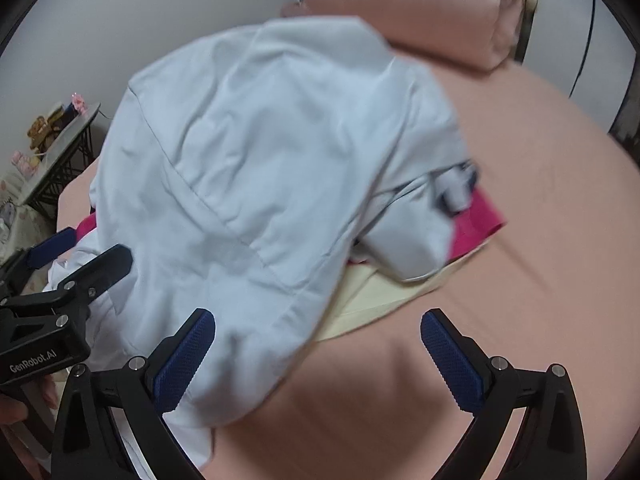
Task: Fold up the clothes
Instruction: 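Grasp the white shirt edge with the right gripper while the left gripper grasps nearby, then lift the white shirt with both grippers and pull it out of the pile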
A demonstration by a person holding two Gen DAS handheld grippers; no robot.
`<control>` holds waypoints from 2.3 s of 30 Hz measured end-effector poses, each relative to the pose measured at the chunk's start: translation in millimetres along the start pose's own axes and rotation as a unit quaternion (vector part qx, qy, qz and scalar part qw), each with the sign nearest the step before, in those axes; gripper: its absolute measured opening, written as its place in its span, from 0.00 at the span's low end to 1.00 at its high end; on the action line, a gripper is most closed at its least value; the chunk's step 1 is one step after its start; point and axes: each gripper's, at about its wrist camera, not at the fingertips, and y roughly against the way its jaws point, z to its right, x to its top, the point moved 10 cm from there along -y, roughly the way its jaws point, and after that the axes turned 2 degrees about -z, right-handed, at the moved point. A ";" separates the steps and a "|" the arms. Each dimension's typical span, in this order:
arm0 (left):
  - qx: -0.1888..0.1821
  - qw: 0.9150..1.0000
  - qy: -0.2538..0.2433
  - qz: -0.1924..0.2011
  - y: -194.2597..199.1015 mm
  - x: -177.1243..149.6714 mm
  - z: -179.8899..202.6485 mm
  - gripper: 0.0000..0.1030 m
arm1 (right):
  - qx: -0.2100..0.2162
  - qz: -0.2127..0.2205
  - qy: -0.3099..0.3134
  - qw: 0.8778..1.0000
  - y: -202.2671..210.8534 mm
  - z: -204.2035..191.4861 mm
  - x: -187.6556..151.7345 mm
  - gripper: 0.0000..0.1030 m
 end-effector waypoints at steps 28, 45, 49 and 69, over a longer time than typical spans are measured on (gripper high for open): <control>-0.056 0.998 0.001 0.022 16.4 -30.9 -10.0 0.56 | 0.078 -0.007 0.036 0.996 -29.2 -28.3 15.4 0.08; -0.163 0.979 -0.117 -0.018 3.0 -50.0 76.3 0.06 | 0.067 0.112 0.042 0.991 52.1 -27.0 16.2 0.03; -0.193 0.972 -0.134 -0.022 8.6 -46.1 99.7 0.05 | 0.057 0.110 0.036 0.992 60.8 -19.9 -1.8 0.03; -0.291 0.909 -0.292 -0.056 97.2 -80.8 294.9 0.05 | 0.005 0.168 -0.063 0.984 220.0 97.8 -103.6 0.03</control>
